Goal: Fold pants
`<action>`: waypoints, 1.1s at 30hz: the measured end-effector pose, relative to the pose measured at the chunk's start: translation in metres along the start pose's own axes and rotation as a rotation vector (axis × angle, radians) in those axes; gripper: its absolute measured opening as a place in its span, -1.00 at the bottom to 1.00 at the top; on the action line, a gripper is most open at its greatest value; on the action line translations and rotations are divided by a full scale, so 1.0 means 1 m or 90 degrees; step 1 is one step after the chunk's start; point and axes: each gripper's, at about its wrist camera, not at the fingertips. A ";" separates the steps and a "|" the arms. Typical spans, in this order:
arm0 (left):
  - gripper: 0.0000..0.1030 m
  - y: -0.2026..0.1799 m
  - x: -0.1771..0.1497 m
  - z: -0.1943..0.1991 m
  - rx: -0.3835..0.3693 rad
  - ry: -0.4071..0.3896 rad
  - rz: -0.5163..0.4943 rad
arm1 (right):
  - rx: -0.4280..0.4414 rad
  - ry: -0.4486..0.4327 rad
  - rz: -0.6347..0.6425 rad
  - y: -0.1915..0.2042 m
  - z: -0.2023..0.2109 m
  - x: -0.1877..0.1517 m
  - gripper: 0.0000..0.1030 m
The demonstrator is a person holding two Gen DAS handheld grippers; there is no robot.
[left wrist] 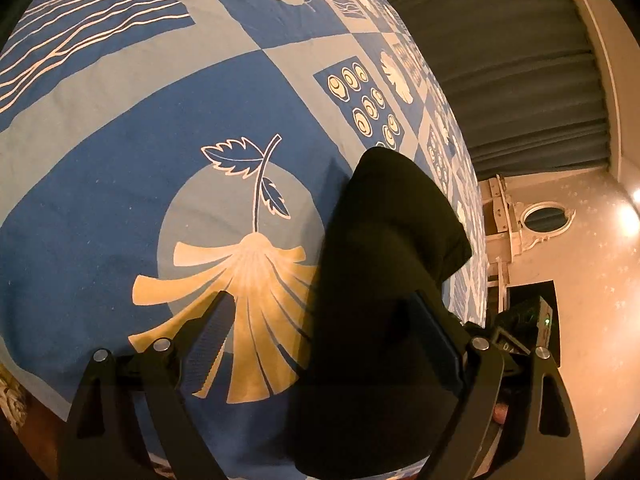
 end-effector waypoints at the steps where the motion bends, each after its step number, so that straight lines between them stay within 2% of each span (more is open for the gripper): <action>1: 0.68 0.000 0.000 0.001 -0.001 0.000 0.000 | 0.001 -0.006 0.012 0.005 0.003 -0.002 -0.72; 5: 0.68 -0.001 0.001 0.003 -0.007 0.001 0.007 | 0.055 -0.060 0.042 0.019 0.046 -0.017 -0.75; 9: 0.68 -0.012 -0.003 0.003 -0.014 0.008 -0.017 | 0.049 -0.139 0.084 0.024 0.119 -0.046 -0.75; 14: 0.68 -0.039 -0.016 -0.008 -0.027 0.035 -0.071 | 0.015 -0.226 0.054 -0.022 0.209 -0.092 -0.75; 18: 0.68 -0.061 -0.034 -0.025 -0.028 0.071 -0.117 | -0.032 -0.265 -0.013 -0.087 0.257 -0.133 -0.75; 22: 0.68 -0.076 -0.051 -0.047 -0.019 0.103 -0.152 | -0.057 -0.272 -0.089 -0.147 0.271 -0.156 -0.76; 25: 0.68 -0.082 -0.061 -0.062 -0.010 0.121 -0.165 | -0.030 -0.260 -0.144 -0.188 0.261 -0.165 -0.76; 29: 0.68 -0.084 -0.072 -0.075 -0.010 0.137 -0.167 | -0.018 -0.258 -0.157 -0.210 0.242 -0.170 -0.75; 32: 0.68 -0.083 -0.080 -0.079 -0.017 0.136 -0.169 | -0.011 -0.259 -0.170 -0.223 0.237 -0.170 -0.58; 33: 0.68 -0.084 -0.082 -0.079 -0.018 0.136 -0.175 | 0.001 -0.264 -0.183 -0.229 0.238 -0.171 -0.45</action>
Point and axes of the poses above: each gripper's, at about its wrist camera, not at the fingertips, and z roughly against the way its jaws point, y to its left, x to its top, and after that the axes turned 10 degrees about y, right-handed
